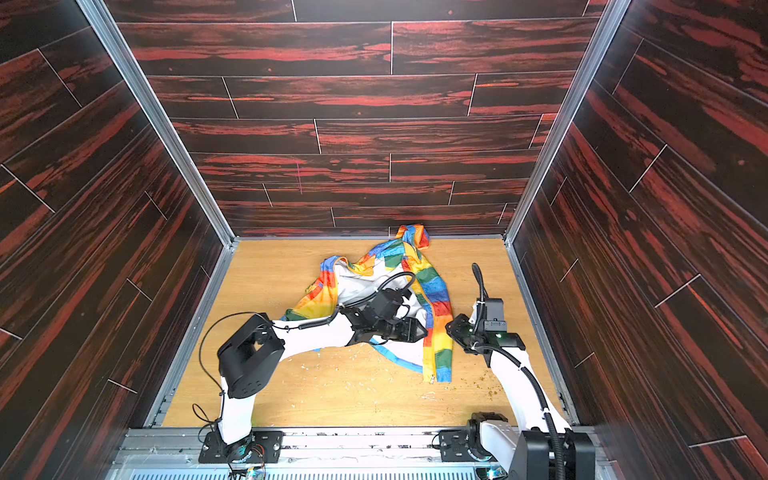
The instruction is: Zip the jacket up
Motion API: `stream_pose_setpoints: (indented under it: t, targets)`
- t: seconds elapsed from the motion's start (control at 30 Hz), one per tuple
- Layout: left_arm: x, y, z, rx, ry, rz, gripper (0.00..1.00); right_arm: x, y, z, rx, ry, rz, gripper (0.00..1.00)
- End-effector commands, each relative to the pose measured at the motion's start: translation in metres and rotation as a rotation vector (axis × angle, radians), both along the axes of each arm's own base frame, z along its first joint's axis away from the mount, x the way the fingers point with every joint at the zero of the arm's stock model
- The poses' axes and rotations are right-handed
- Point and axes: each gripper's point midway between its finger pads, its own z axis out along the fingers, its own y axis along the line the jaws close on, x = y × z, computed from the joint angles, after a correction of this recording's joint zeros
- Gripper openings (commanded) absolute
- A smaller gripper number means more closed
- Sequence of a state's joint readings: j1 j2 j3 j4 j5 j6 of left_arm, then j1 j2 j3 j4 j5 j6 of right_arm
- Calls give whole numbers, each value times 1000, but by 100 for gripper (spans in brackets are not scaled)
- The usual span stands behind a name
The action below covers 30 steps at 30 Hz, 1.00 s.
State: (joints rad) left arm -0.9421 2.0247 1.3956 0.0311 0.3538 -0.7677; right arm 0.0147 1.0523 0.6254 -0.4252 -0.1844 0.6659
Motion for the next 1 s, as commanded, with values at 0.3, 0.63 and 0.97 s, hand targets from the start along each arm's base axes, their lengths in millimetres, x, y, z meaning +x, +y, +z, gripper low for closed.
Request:
stream_pose_setpoints:
  t: [0.3,0.63,0.97]
  targets:
    - [11,-9,-36,108,-29,7,47,-11,6,5,47,1,19,42]
    - [20,-16,-58,175,-54,-33,47,-14,7,10,47,-6,26,50]
    - [18,-43,-52,53,-55,-101,47,-13,6,13,40,-6,31,49]
